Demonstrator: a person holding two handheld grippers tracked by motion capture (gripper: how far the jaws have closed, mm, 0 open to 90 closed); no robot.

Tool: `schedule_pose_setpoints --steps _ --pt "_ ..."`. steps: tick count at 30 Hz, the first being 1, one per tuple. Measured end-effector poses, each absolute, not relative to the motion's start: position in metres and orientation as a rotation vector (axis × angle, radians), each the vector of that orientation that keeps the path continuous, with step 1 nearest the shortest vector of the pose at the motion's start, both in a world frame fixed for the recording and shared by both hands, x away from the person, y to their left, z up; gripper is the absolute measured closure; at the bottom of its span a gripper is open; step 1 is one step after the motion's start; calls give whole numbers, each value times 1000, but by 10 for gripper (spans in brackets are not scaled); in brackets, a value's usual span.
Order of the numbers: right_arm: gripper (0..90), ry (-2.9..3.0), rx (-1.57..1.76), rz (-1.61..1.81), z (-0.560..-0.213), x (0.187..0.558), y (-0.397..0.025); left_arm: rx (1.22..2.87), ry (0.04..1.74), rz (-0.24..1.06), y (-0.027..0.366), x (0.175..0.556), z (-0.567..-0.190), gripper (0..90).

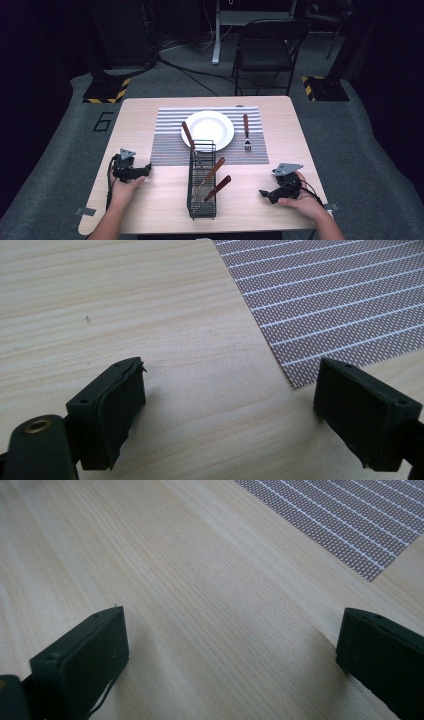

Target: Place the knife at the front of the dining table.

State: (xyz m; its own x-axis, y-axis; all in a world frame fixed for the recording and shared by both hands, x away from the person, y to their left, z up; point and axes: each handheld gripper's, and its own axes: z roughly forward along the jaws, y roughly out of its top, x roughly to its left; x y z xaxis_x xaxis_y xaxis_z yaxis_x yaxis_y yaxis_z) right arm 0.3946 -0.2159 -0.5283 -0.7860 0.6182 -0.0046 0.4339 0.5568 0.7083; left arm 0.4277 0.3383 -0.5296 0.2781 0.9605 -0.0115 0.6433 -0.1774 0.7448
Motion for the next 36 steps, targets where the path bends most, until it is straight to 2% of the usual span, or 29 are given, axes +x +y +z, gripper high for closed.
schedule_pose_setpoints --steps 18,28,36 --pt "0 2540 877 1056 -528 395 -216 1907 1461 615 335 426 -527 184" --pt "0 2541 876 1055 -528 395 -216 1913 1492 545 334 421 -512 400" --pt "0 2540 875 1056 -528 395 -216 1901 1425 538 317 409 -482 476"
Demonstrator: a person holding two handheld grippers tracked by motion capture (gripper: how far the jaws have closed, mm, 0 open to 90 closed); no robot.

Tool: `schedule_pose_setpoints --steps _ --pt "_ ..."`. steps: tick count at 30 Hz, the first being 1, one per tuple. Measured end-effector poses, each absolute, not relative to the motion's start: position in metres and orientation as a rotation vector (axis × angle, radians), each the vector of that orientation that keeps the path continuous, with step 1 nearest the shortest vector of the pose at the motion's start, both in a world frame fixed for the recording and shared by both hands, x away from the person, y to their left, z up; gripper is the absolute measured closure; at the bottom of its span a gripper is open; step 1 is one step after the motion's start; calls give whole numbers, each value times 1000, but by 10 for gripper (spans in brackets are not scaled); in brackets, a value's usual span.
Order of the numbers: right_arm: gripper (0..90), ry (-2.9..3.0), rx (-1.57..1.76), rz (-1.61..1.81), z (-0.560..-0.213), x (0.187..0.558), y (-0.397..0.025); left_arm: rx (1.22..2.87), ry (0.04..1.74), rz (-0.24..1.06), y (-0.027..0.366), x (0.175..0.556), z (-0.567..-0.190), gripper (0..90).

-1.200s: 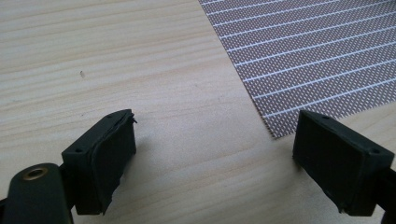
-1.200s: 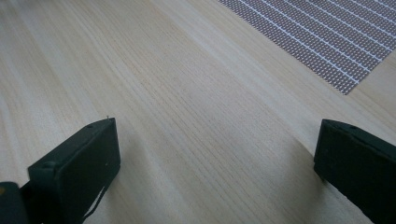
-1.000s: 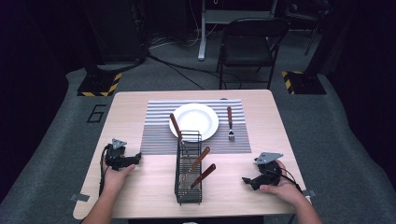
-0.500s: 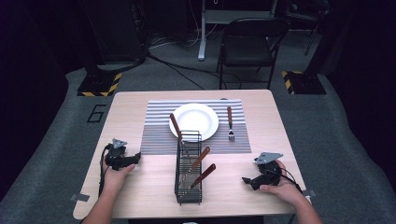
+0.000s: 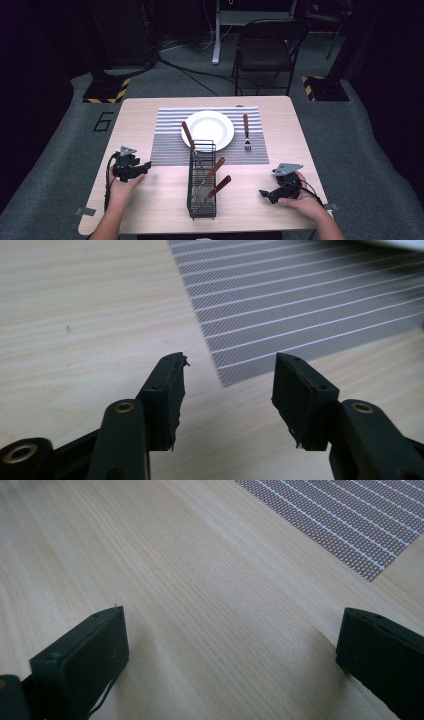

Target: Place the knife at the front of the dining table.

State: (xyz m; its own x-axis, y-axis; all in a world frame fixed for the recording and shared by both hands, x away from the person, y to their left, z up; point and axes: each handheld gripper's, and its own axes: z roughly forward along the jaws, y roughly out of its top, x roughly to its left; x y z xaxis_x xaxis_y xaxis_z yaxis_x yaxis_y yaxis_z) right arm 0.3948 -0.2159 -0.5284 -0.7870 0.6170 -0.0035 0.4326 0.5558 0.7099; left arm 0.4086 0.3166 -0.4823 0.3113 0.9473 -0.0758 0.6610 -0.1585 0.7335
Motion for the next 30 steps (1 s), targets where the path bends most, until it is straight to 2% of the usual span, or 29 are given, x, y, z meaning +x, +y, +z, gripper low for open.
schedule_pose_setpoints --steps 4,27,30 --pt "0 2539 880 1057 -528 395 -216 1906 1357 567 303 402 -464 498" --pt "0 2540 877 1056 -528 395 -216 1956 1137 443 242 405 -406 533" --pt "0 2539 878 1057 -528 395 -216 1957 1114 425 234 408 -401 559"
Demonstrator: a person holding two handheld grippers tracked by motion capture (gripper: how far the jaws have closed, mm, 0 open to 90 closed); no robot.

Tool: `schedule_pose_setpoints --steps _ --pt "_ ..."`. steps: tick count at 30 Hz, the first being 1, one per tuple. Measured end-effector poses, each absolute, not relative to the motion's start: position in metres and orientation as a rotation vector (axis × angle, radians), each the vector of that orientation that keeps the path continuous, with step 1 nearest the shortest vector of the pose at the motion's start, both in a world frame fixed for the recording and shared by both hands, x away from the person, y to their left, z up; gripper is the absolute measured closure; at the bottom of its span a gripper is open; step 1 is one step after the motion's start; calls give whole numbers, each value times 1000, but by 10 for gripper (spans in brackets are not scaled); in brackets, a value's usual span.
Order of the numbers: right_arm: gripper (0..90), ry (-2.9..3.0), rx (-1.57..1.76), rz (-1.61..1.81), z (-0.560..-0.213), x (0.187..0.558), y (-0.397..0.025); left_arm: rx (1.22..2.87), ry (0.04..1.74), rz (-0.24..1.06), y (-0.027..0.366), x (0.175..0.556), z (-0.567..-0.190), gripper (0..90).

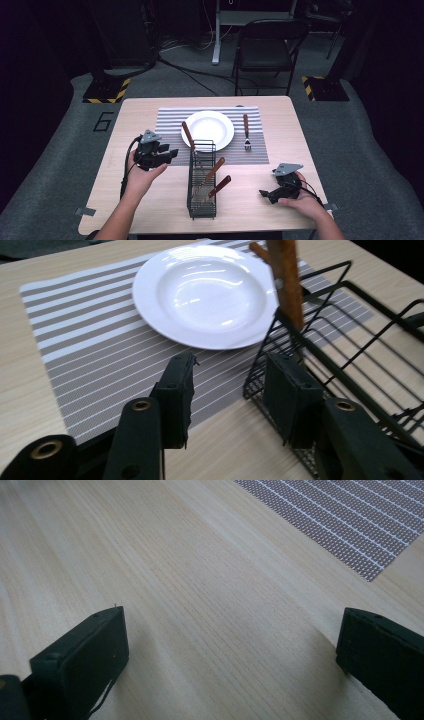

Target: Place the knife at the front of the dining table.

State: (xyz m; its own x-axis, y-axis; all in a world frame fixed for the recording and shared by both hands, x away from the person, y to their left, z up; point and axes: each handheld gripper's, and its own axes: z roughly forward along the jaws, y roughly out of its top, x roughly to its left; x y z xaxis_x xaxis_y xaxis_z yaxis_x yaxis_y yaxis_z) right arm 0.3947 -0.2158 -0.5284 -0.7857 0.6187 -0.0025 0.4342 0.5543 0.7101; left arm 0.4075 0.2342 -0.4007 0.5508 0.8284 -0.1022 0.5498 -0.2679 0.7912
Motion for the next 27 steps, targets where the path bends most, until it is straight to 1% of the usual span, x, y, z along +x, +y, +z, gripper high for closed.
schedule_pose_setpoints --steps 3,16,22,27 --pt "0 2540 876 1056 -528 395 -216 1959 1096 410 226 411 -397 579" --pt "0 2540 875 1056 -528 395 -216 1954 1069 355 203 424 -396 580" --pt "0 2539 877 1057 -528 395 -216 1967 1070 326 195 430 -400 619" --pt "0 2539 877 1057 -528 395 -216 1955 1075 329 190 433 -403 647"
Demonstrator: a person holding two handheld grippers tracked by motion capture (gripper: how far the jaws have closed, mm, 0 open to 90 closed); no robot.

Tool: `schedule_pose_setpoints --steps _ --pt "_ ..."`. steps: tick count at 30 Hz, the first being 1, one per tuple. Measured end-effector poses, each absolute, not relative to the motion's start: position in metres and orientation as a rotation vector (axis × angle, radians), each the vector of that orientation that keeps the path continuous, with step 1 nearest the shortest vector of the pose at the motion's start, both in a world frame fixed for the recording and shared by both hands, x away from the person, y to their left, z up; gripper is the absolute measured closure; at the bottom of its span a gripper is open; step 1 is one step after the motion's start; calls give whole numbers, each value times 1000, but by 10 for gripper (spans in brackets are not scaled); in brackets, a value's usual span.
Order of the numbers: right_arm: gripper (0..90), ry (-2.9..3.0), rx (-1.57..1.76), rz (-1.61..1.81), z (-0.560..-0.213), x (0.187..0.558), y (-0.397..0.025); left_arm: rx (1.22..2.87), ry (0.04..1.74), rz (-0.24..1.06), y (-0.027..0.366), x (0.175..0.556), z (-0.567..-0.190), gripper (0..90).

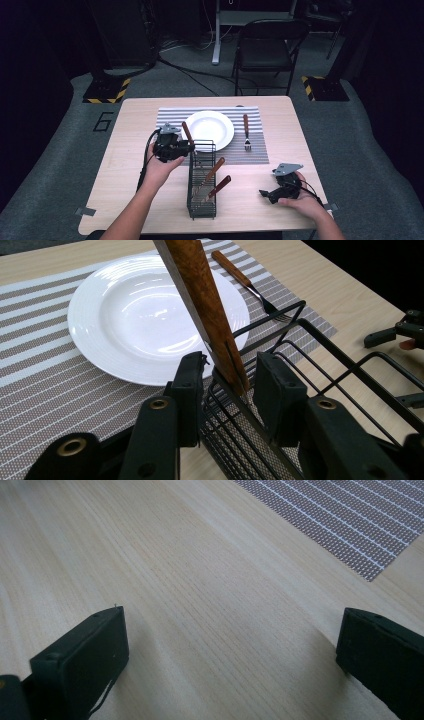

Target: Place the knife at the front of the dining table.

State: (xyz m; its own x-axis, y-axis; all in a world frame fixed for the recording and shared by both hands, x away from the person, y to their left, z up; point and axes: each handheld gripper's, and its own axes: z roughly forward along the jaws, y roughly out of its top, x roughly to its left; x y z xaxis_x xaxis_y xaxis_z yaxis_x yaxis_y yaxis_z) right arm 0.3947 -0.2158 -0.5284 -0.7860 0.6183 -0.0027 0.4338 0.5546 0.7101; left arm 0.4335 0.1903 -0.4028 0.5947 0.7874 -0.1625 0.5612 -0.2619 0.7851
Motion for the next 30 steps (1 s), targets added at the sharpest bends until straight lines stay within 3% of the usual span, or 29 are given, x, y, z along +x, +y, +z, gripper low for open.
schedule_pose_setpoints --steps 15,30 --pt "0 2539 882 1057 -528 394 -216 1954 1089 314 185 437 -407 697" --pt "0 2540 876 1056 -528 395 -216 1940 1046 394 182 424 -401 736"
